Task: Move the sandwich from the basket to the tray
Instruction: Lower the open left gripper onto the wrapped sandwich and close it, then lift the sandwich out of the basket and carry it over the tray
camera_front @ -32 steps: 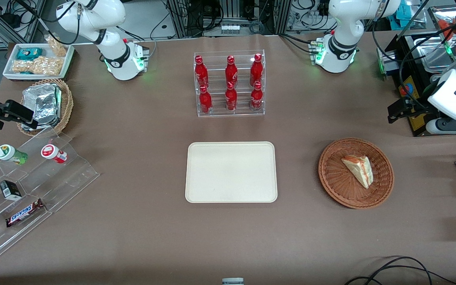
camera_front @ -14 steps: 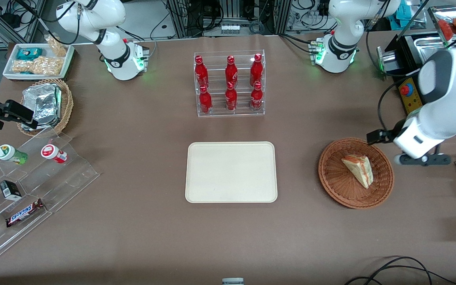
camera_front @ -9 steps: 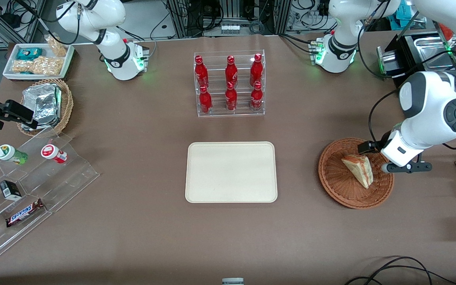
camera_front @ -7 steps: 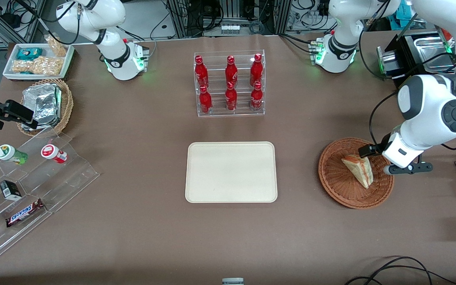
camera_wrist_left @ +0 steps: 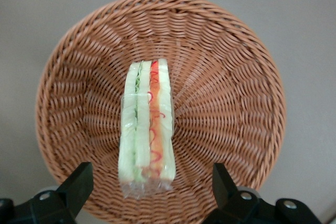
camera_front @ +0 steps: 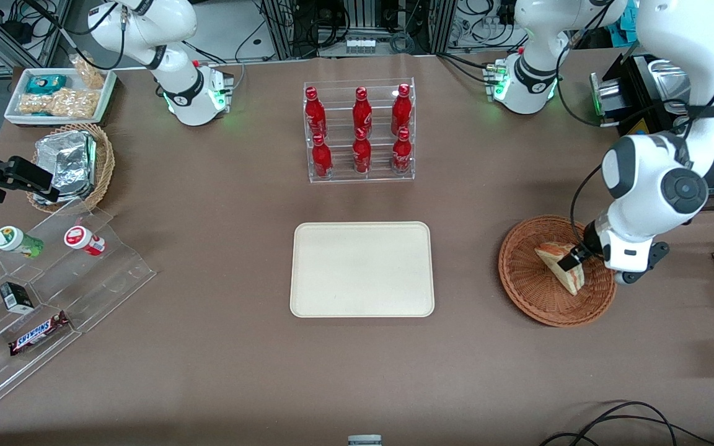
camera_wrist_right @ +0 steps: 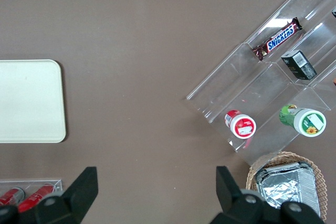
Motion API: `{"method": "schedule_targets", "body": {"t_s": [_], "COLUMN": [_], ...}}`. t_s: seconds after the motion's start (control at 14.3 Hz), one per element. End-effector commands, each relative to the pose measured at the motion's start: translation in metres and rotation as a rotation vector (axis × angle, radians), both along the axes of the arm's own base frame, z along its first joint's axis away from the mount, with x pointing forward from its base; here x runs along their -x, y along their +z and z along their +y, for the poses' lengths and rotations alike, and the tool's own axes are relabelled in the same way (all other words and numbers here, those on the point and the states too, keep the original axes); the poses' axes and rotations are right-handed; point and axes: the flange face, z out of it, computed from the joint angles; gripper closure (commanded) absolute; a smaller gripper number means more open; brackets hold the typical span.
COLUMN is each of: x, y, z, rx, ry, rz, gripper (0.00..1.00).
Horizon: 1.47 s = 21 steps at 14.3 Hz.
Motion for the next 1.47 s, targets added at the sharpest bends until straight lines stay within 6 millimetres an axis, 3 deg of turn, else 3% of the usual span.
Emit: {"method": "schedule_targets", "body": {"t_s": [0.0, 0.07, 0.14, 0.28, 0.35, 0.56, 0.7, 0.84, 0.98, 1.4], "x": [-0.004, -0.005, -0.004, -0.003, -0.001, 0.004, 0.001, -0.011, -0.013, -0.031], "y": [-0.023, -0.030, -0.041, -0.043, -0.040, -0.029, -0.002, 0.033, 0.041, 0.045], "z": [-0.002, -0.001, -0.001, -0.001, -0.001, 0.002, 0.002, -0.016, -0.057, -0.229], "rx": [0.001, 0.001, -0.001, -0.006, -0.007, -0.055, -0.099, -0.105, -0.092, 0.022], "ry": [0.067, 0.088, 0.120, 0.120, 0.120, 0.088, 0.068, 0.053, -0.005, -0.217], "rz": [0.009, 0.020, 0.037, 0.049, 0.057, 0.127, 0.163, 0.187, 0.181, 0.122], "gripper": [0.00, 0.00, 0.15, 0.72, 0.88, 0.91, 0.91, 0.92, 0.92, 0.88]}}
